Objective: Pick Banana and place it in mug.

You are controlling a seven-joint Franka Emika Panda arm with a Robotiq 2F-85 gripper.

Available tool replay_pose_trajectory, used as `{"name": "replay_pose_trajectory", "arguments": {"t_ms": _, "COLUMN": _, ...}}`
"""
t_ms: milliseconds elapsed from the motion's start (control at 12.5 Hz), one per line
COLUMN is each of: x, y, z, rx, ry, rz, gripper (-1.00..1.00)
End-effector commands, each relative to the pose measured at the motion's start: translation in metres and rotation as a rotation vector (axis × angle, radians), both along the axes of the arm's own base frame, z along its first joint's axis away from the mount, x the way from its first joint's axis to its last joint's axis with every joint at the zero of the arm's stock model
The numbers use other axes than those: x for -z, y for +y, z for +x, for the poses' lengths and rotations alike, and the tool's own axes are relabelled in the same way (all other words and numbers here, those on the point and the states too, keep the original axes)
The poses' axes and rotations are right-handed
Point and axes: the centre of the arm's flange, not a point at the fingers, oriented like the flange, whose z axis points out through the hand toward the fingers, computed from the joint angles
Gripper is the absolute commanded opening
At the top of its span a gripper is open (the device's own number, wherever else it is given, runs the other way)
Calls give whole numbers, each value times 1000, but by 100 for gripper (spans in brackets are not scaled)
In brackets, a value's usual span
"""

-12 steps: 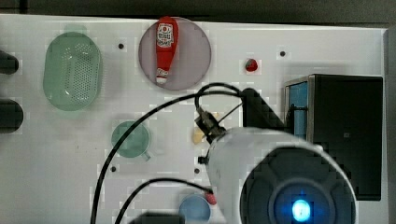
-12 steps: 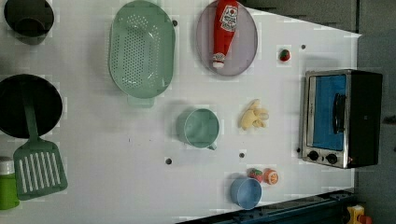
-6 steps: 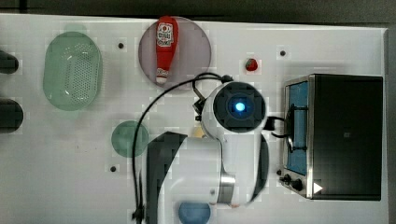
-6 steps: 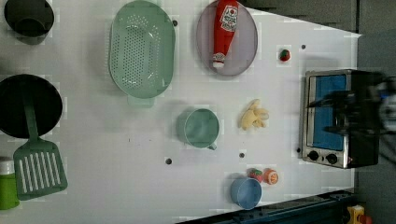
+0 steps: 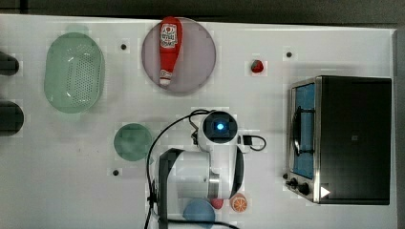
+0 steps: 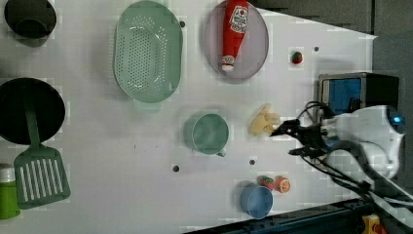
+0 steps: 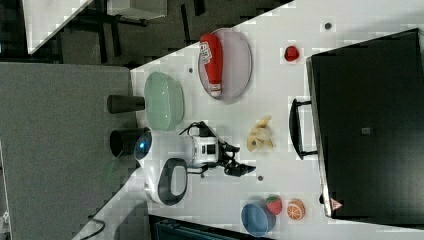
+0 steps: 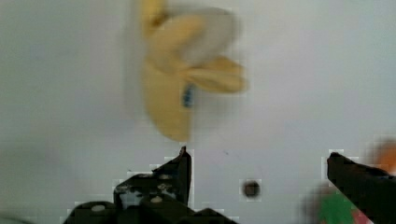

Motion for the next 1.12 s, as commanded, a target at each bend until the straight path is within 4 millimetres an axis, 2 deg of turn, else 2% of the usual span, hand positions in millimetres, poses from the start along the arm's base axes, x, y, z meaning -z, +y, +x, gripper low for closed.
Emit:
{"name": "replay_pose_trajectory", "arguments": {"t_ms": 80, "x": 3, "y": -6, "z": 30, "rx": -161, "ry": -144, "rz": 16, "gripper": 100}}
{"name": "replay_pose_trajectory", "arguments": {"t_ms": 320, "x": 39, "y": -5, "z": 28, "rx": -165, "ry": -154, "rz": 14, "gripper": 100}}
{"name": "replay_pose_trajectory", "arguments": {"t_ms": 400, "x": 47, "y": -4, "z": 26, "rx": -167, "ry": -153, "rz": 14, "gripper": 93}}
{"name": "replay_pose_trajectory", "arguments": {"t_ms": 480, "x": 53, "y": -4, "z": 25, "rx": -167, "ry": -150, "rz": 14, "gripper": 70}}
{"name": "replay_pose_trajectory", "arguments": {"t_ms": 720, "x": 56, "y": -3, "z": 22, "rx": -169, "ry": -161, "rz": 14, "gripper": -4}}
{"name": "replay_pose_trajectory", "arguments": {"t_ms": 880, "x": 55, "y": -3, "z": 22, "rx": -169, "ry": -165, "rz": 14, "gripper": -43}}
{"name": "replay_pose_trajectory", "arguments": {"t_ms": 960, "x": 52, "y": -4, "z": 23, "rx": -166, "ry": -171, "rz": 12, "gripper": -43}}
{"name": "replay_pose_trajectory", "arguments": {"t_ms": 1120, "x": 28, "y": -5, "z": 30, "rx": -166, "ry": -215, "rz": 9, "gripper": -43}}
